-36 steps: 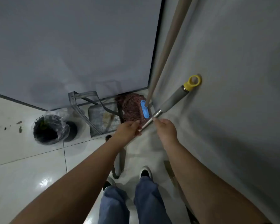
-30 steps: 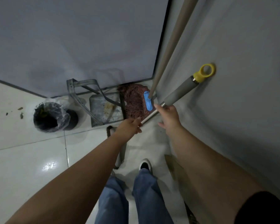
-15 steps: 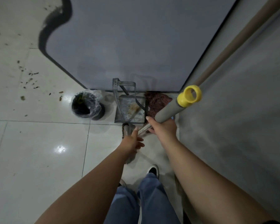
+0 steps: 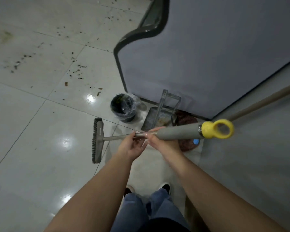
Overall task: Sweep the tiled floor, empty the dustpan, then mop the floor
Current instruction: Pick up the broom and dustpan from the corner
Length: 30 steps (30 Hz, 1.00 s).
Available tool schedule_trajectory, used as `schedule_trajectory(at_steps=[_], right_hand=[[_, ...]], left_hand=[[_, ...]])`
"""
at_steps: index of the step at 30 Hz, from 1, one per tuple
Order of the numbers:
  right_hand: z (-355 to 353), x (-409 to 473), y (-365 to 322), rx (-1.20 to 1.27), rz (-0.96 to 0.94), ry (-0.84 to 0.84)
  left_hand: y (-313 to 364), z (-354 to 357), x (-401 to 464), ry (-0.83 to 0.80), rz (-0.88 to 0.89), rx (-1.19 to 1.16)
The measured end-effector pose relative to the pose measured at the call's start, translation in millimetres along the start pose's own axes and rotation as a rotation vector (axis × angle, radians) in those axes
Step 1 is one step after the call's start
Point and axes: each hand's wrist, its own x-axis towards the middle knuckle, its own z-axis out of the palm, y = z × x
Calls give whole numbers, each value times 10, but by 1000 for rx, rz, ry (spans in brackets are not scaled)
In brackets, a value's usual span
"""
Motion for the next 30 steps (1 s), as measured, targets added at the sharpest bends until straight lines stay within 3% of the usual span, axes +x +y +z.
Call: schedule_trajectory(at_steps=[4, 6, 10, 13, 15, 17, 22, 26, 30], right_hand=[[290, -28, 171, -439, -54, -257], [397, 33, 203, -445, 110, -270], [606, 67, 196, -336, 390, -143], [837, 9, 202, -366, 653, -301], [938, -18, 293, -428, 726, -348], [996, -16, 444, -431, 755, -310], [875, 168, 715, -129, 807, -150], [595, 240, 827, -94, 867, -52], [198, 360, 864, -84, 771, 9]], left_hand=[[339, -453, -158, 47, 61, -77], [416, -657, -172, 99, 82, -39], [408, -998, -163, 104, 75, 79], [271, -1182, -107, 98, 60, 264], [184, -1244, -96, 95, 52, 337], [136, -1255, -96, 89, 51, 440], [108, -1213, -15, 27, 1, 638], [60, -1134, 71, -26, -36, 885], [1, -878, 255, -46, -29, 1059]])
